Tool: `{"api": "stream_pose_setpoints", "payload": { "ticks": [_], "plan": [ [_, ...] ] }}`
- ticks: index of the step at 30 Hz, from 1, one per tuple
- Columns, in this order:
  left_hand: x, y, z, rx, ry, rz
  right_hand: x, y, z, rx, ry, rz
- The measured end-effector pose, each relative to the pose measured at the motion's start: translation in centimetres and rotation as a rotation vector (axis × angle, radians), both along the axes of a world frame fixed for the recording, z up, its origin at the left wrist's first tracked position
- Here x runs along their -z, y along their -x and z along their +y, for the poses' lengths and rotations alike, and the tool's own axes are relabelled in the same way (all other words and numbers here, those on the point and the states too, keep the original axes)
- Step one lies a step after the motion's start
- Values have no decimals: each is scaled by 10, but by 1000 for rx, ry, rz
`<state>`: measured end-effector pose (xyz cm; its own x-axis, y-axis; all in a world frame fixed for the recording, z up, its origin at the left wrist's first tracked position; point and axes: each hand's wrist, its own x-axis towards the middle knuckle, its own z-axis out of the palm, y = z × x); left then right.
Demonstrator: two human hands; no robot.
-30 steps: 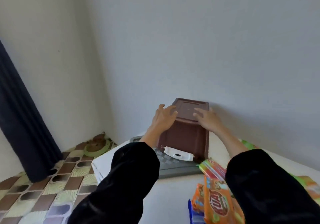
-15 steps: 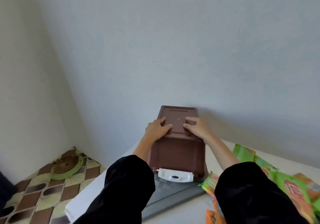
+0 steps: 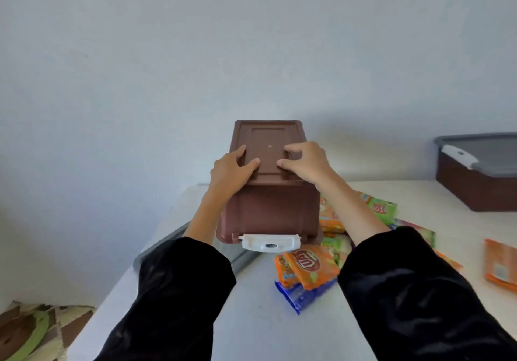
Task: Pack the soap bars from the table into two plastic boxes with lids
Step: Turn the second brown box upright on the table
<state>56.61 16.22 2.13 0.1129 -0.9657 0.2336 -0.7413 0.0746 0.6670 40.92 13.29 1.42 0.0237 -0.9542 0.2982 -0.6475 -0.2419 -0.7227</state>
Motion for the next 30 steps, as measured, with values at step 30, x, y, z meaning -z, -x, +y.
{"api": "stream_pose_setpoints", "payload": {
  "ticks": [30],
  "plan": [
    [56, 501, 154, 450, -155, -41, 32, 505, 215, 386, -186, 79]
  ]
}}
